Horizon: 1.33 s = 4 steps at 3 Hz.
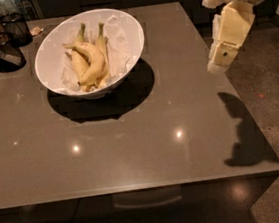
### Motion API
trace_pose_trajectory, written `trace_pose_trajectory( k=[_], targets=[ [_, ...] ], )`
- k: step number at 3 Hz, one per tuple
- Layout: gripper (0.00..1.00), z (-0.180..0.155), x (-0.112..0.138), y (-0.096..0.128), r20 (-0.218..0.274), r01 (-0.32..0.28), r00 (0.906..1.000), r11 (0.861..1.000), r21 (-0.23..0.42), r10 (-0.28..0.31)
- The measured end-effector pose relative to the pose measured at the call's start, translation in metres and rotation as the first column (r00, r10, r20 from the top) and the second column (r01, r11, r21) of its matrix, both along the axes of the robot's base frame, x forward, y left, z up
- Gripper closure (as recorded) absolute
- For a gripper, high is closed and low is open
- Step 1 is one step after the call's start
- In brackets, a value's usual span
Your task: Pick banana from white bowl
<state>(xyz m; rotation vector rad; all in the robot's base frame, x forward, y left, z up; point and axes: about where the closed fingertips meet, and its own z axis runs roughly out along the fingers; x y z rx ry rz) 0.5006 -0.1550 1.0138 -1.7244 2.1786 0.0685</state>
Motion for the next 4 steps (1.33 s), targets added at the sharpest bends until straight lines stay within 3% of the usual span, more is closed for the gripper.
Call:
trace_pose_trajectory(
  k=[2,3,4],
  targets=[
    [0.00,0.008,-0.001,0.023,0.016,0.046,0.9987,0.994,0.100,-0.048],
    [0.00,-0.004,-0.001,0.040,-0.029,0.077,0.9968,0.988,0.132,-0.074],
    [0.00,-0.024,0.001,0.058,-0.075,0.118,0.9911,0.986,0.120,-0.110]
  ],
)
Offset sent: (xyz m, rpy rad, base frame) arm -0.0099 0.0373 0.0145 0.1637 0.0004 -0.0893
